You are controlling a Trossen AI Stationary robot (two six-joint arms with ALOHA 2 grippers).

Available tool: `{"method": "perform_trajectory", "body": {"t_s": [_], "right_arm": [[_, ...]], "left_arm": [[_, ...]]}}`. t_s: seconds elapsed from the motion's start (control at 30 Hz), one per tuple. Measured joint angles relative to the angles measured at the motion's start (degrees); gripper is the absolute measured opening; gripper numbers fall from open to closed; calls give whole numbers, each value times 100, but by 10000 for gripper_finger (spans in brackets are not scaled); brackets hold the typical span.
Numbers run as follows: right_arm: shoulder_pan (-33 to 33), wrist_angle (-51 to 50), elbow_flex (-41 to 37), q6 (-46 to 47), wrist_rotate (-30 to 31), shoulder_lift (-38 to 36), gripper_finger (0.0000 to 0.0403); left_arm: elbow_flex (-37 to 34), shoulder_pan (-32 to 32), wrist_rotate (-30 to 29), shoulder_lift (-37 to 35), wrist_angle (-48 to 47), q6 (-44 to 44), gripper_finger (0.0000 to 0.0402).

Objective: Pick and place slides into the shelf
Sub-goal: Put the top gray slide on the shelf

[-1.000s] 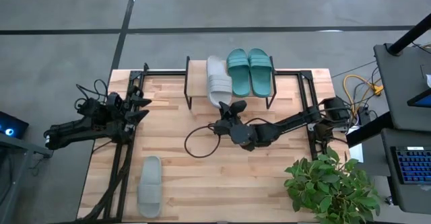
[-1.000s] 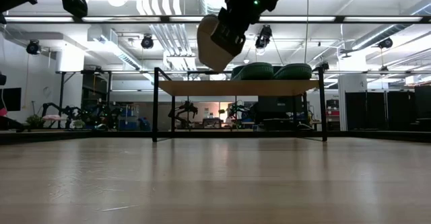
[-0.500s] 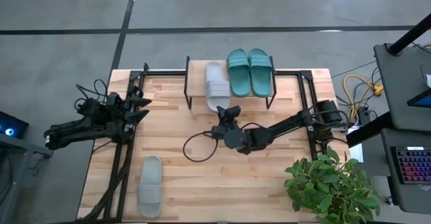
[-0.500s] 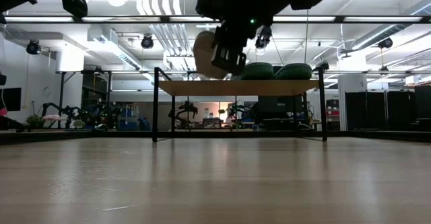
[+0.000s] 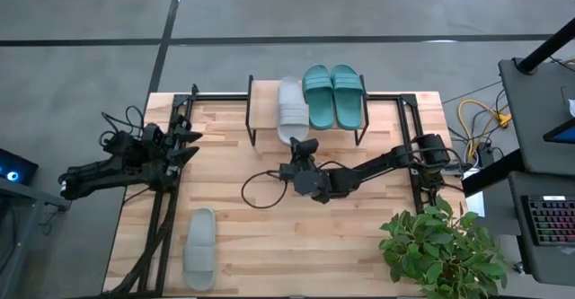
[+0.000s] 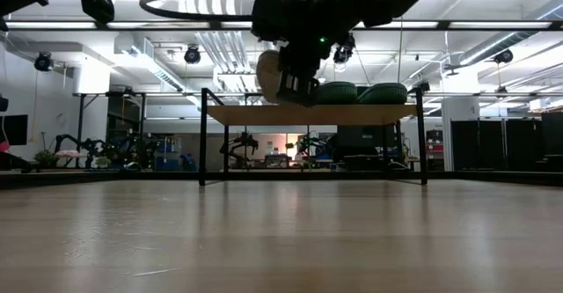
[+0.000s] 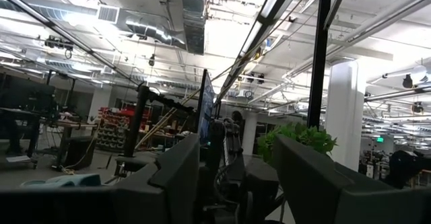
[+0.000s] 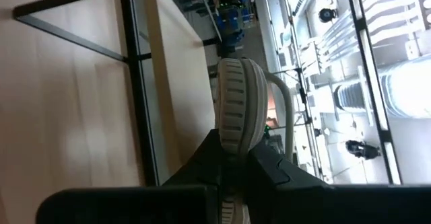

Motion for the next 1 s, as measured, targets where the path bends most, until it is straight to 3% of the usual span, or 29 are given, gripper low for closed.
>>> {"method": "perform_trajectory", "body": {"t_s": [0.53,0.77,1.0], "right_arm": [[-6,-322,-13,257,-288,0,22],[-42,-1040,-20,891,-256,0,22],[-36,-1053,-20,758,-130,0,22]], "left_arm": [[0,-1,0,0,2,0,176],[0,-2,0,-2,2,0,176],[0,-2,-2,-2,2,0,176]]}}
